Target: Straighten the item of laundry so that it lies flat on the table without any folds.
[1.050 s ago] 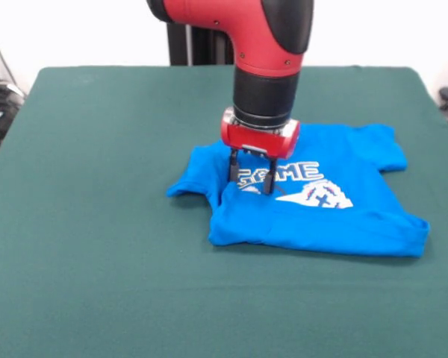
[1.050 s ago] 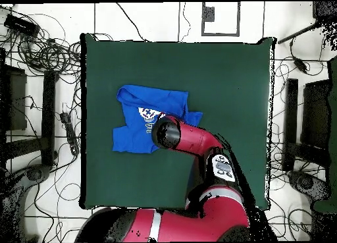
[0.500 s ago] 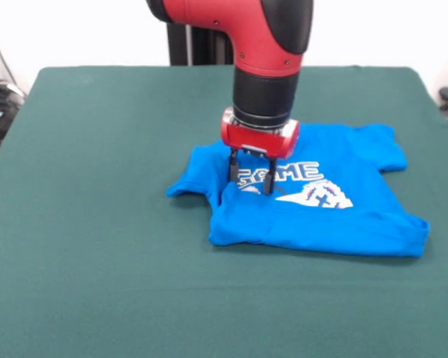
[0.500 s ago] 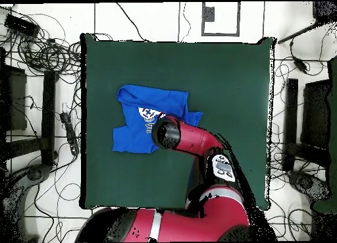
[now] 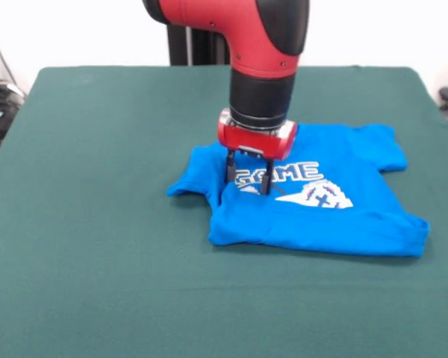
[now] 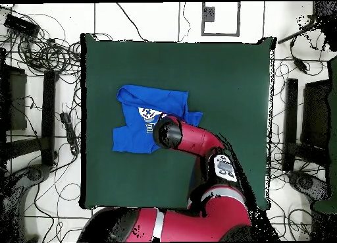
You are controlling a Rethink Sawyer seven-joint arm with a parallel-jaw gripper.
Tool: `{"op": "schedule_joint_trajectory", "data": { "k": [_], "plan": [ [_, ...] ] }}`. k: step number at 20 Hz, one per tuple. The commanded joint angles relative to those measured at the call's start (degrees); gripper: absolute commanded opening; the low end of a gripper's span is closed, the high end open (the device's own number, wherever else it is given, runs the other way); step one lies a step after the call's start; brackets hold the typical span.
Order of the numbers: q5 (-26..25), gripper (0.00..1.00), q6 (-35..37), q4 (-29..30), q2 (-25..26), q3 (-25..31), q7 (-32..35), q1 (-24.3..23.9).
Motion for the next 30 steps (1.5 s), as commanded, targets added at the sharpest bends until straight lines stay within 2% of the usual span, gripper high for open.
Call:
{"op": "schedule_joint_trajectory", "data": {
  "k": [1,11,21,24,30],
  "plan": [
    [-0.2,1.00,-2.3,-0.9,2.9,4.8,7.7,0.4],
    [0.3,1.00,-3.6,-3.0,5.1,4.8,8.1,0.6],
    [1.2,1.00,0.5,-3.1,2.0,3.7,8.1,1.6],
    [1.7,1.00,2.0,-4.8,2.2,3.1,8.1,2.2],
    [3.2,1.00,2.9,-11.0,6.6,1.9,8.3,3.9]
  ]
}}
